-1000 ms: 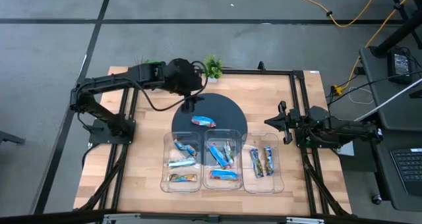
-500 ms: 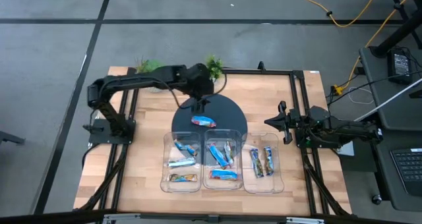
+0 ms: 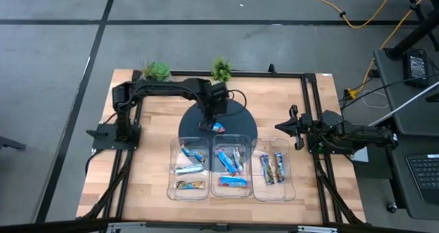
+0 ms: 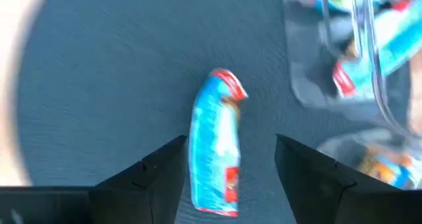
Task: Pick and place Granola Bars by type
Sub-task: Put the red granola bar into the middle transparent bin
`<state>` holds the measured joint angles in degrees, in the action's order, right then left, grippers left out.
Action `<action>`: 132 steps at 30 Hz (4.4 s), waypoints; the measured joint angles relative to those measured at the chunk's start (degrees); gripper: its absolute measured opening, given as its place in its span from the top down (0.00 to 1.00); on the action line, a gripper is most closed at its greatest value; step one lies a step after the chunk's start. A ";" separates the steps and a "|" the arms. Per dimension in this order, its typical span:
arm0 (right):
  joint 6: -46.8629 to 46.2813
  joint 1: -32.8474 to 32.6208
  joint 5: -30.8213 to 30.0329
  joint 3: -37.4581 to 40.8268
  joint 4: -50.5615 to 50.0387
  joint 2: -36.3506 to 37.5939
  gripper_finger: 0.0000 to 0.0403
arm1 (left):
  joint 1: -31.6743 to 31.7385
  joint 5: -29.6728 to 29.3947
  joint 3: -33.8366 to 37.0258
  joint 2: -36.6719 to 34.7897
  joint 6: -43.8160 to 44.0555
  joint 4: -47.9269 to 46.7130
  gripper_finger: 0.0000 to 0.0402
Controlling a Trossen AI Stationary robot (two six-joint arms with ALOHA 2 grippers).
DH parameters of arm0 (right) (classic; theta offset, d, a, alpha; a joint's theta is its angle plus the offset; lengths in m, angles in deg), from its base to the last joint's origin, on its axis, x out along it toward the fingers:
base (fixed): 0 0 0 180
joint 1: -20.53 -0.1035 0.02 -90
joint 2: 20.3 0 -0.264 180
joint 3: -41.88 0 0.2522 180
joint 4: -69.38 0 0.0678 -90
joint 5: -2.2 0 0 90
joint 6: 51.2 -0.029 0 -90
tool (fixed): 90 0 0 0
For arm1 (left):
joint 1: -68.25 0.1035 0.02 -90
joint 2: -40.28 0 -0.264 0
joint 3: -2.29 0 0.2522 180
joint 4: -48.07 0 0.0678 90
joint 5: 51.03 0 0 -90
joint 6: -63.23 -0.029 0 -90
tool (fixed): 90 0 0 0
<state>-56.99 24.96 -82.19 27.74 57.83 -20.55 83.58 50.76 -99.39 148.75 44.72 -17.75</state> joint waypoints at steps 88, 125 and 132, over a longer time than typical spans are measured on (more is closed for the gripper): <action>0.10 0.00 0.00 -0.02 -0.02 0.00 0.98 | -7.60 -2.64 -3.72 -22.35 -0.09 4.29 0.97; 0.09 0.01 0.00 -0.02 -0.01 0.02 0.98 | -26.86 -13.25 -19.10 -1.74 28.64 14.33 0.97; 0.13 0.02 0.00 -0.02 -0.01 0.02 0.98 | -27.25 -14.86 -19.12 6.36 39.08 12.66 0.97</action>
<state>-56.85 24.98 -82.19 27.71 57.82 -20.53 56.34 35.90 -118.52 155.11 83.80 -5.08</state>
